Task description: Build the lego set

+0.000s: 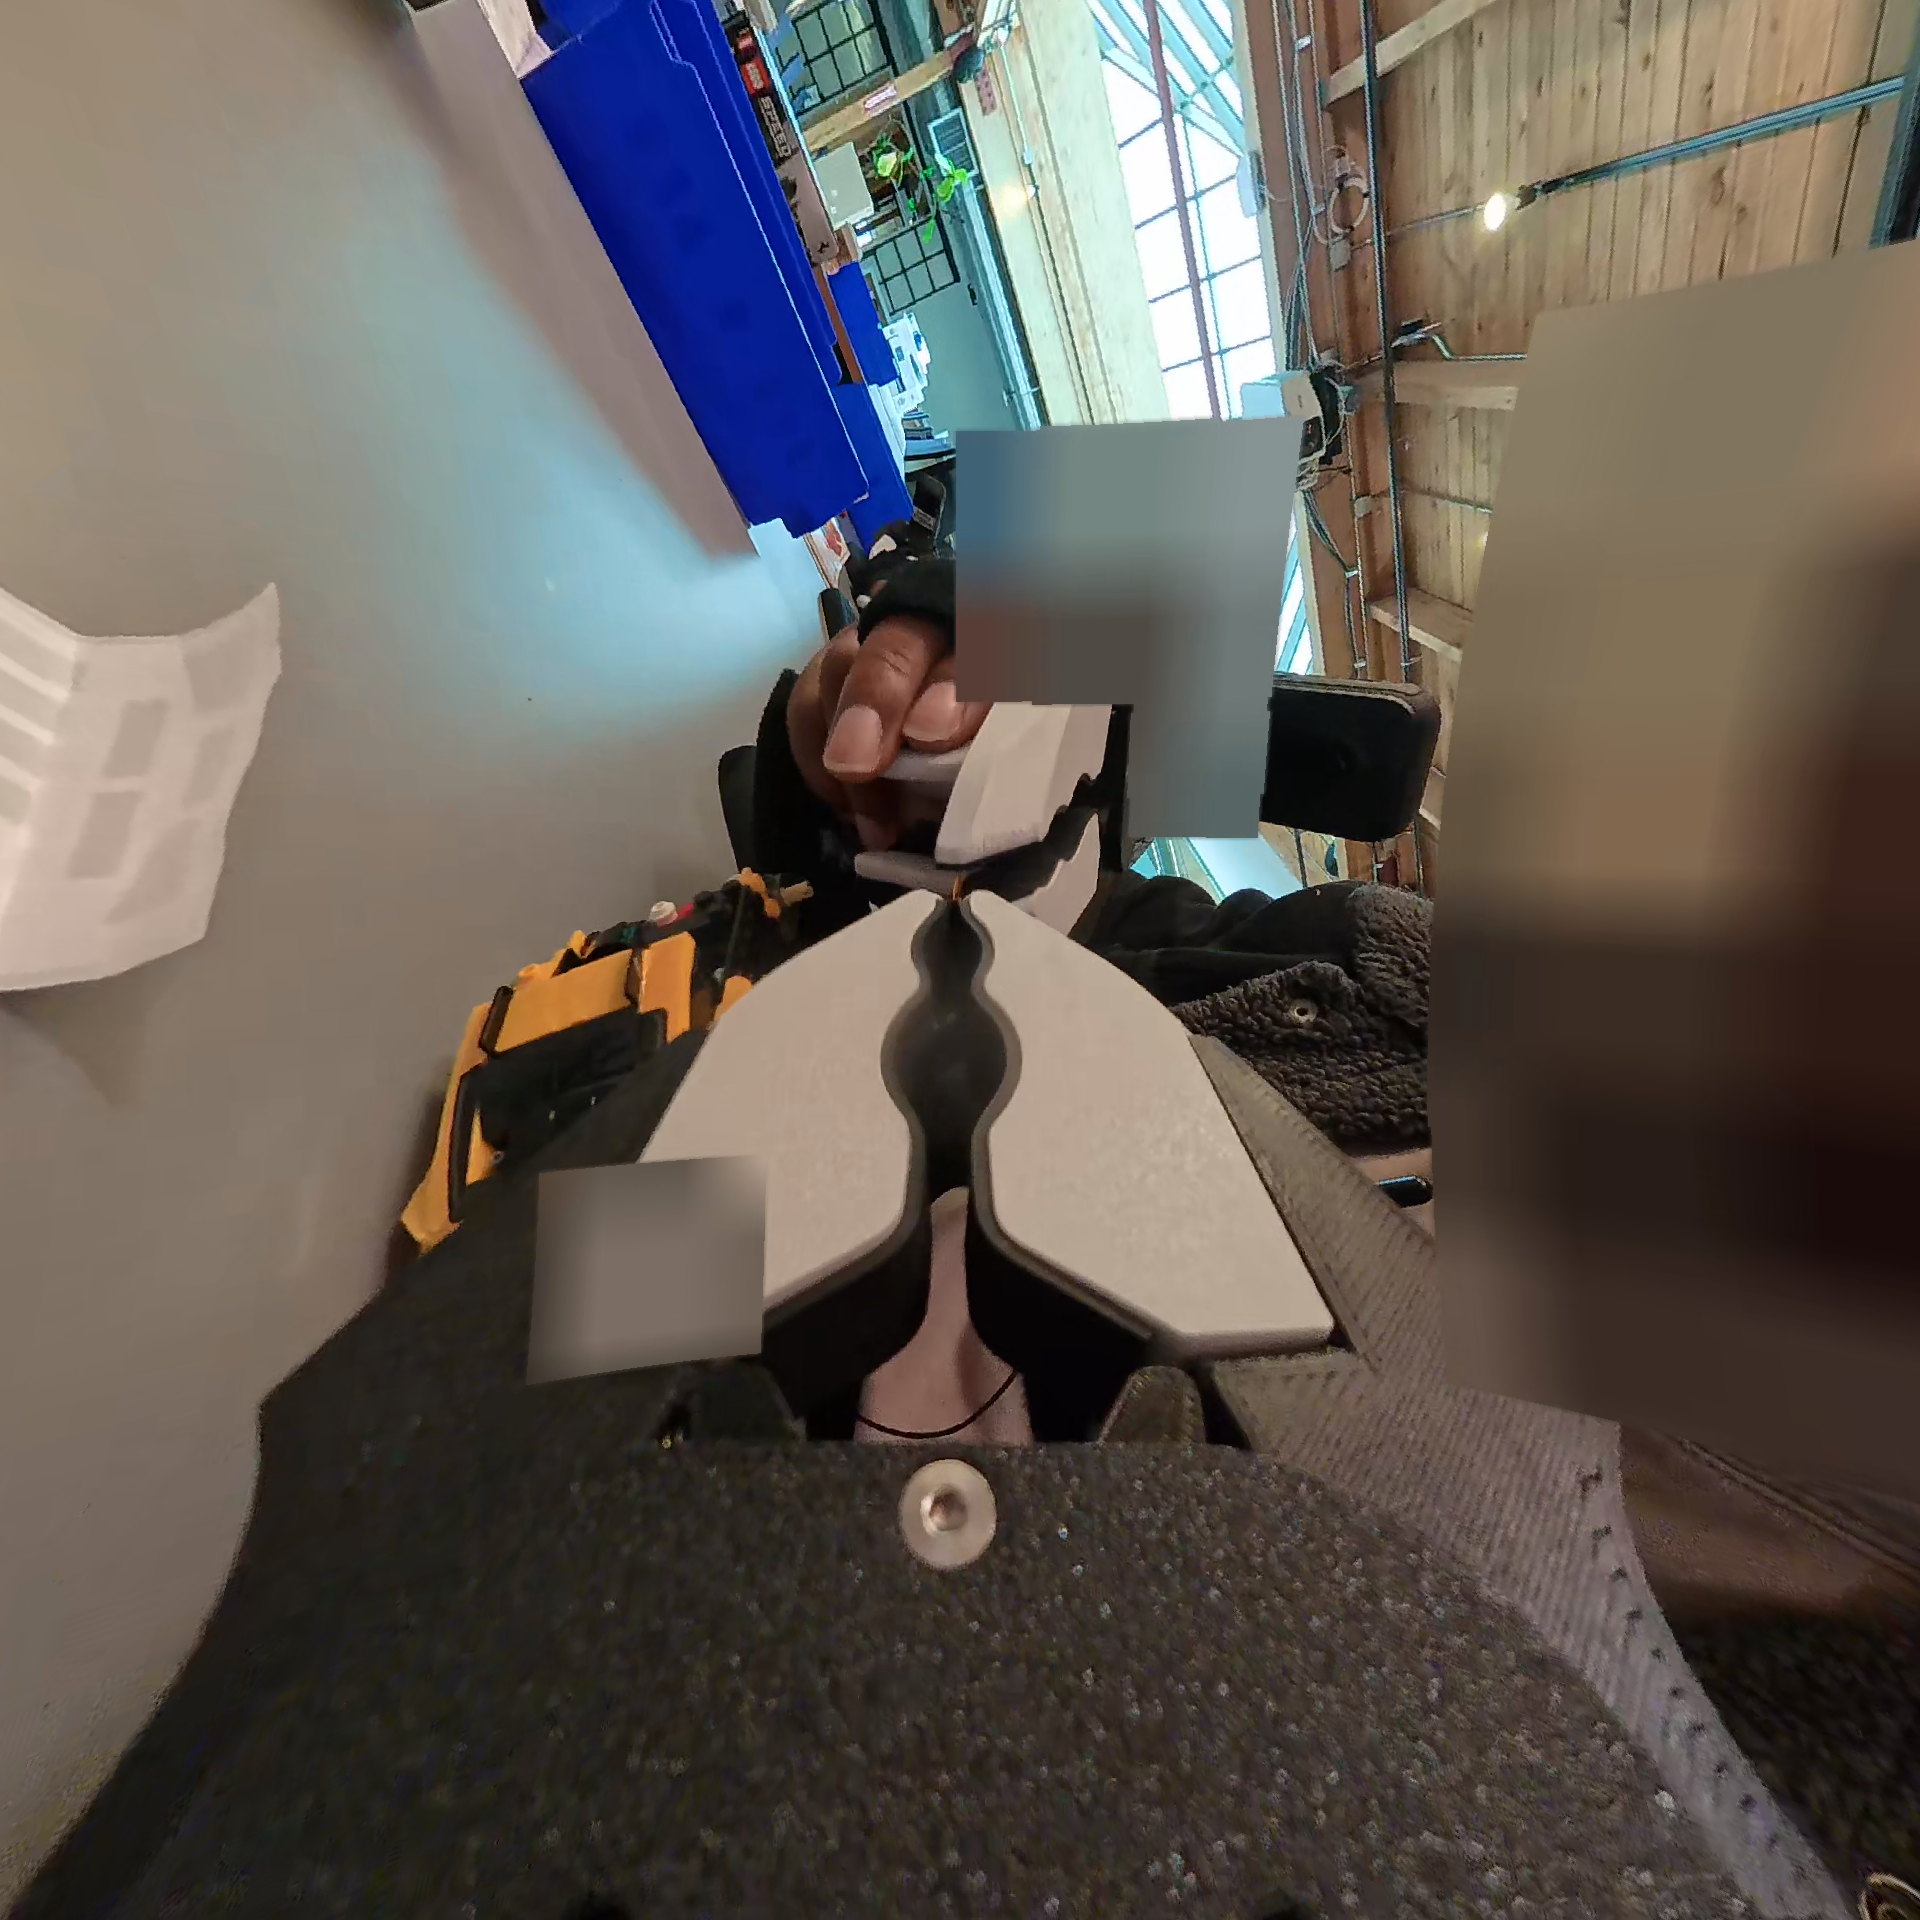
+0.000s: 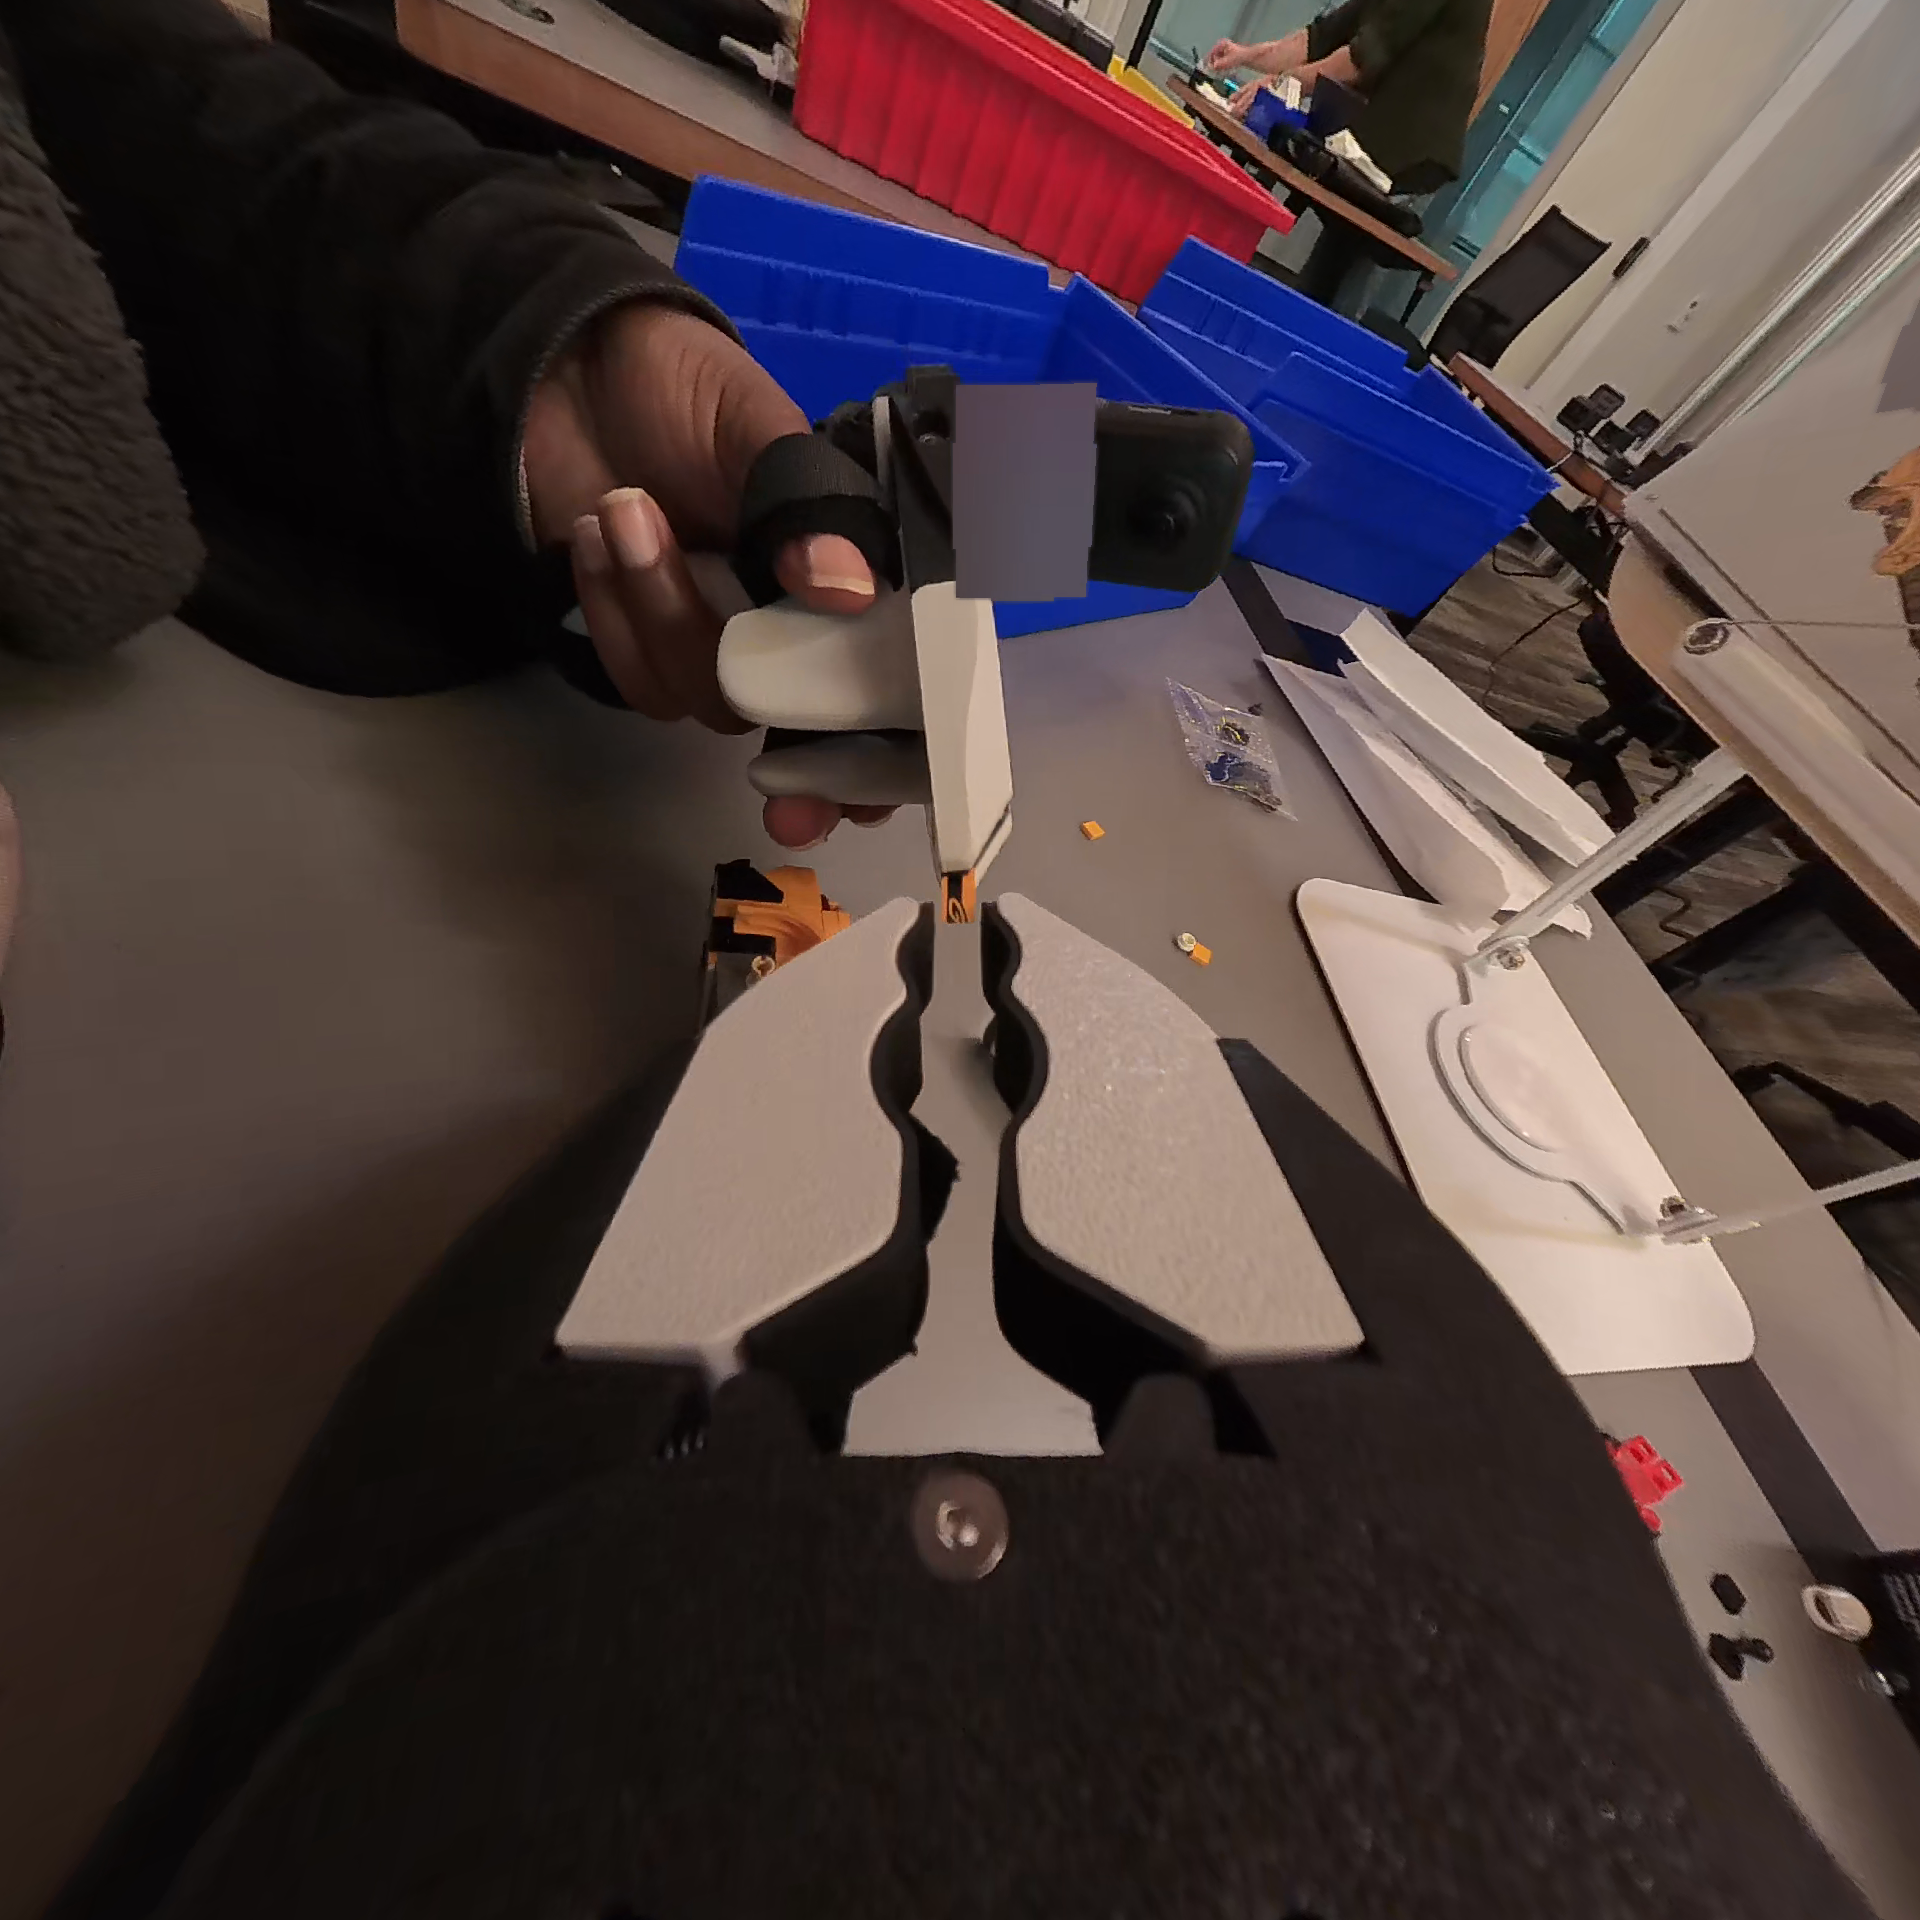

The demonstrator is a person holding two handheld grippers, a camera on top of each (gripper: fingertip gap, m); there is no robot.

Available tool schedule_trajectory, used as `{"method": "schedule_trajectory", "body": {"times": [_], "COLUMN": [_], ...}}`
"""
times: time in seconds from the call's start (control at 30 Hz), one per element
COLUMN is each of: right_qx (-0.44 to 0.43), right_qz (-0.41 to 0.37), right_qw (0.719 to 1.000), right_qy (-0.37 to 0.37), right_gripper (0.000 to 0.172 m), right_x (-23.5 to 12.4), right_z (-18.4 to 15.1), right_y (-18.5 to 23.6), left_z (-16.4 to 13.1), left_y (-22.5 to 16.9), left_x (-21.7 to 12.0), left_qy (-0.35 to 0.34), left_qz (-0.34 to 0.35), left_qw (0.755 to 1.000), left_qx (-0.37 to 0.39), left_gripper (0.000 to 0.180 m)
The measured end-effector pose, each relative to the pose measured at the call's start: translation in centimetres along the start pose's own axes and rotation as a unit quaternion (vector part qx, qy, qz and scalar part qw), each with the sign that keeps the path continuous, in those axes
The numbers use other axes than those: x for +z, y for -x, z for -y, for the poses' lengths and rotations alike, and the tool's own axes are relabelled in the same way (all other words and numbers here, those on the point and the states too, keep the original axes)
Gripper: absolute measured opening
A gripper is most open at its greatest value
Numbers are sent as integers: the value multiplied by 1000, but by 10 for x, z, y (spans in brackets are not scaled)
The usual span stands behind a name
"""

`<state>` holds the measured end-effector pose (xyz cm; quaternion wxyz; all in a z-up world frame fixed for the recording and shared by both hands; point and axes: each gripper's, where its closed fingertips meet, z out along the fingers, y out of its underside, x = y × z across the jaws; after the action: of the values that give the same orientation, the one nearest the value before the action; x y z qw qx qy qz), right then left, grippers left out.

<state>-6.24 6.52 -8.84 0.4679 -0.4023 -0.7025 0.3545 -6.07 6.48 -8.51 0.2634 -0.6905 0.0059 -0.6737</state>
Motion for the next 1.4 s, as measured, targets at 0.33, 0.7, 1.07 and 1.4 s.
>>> {"method": "schedule_trajectory", "body": {"times": [0.33, 0.7, 1.07, 1.4], "right_qx": [12, 35, 6, -3], "right_qz": [8, 23, 20, 24], "right_qw": [1000, 999, 1000, 1000], "right_qy": [1, -6, 3, 16], "right_gripper": [4, 4, 9, 9], "right_x": [1, 1, 1, 2], "right_z": [-2, -2, -6, -6], "right_y": [1, 1, 2, 4], "left_z": [-1, -3, -5, -7], "left_y": [0, -1, -4, -6], "left_x": [1, 2, 0, 1], "left_qy": [2, 17, 26, 28], "left_qz": [2, 23, 27, 20], "left_qw": [1000, 998, 997, 997], "left_qx": [7, 56, 74, 65], "left_gripper": [0, 16, 17, 17]}}
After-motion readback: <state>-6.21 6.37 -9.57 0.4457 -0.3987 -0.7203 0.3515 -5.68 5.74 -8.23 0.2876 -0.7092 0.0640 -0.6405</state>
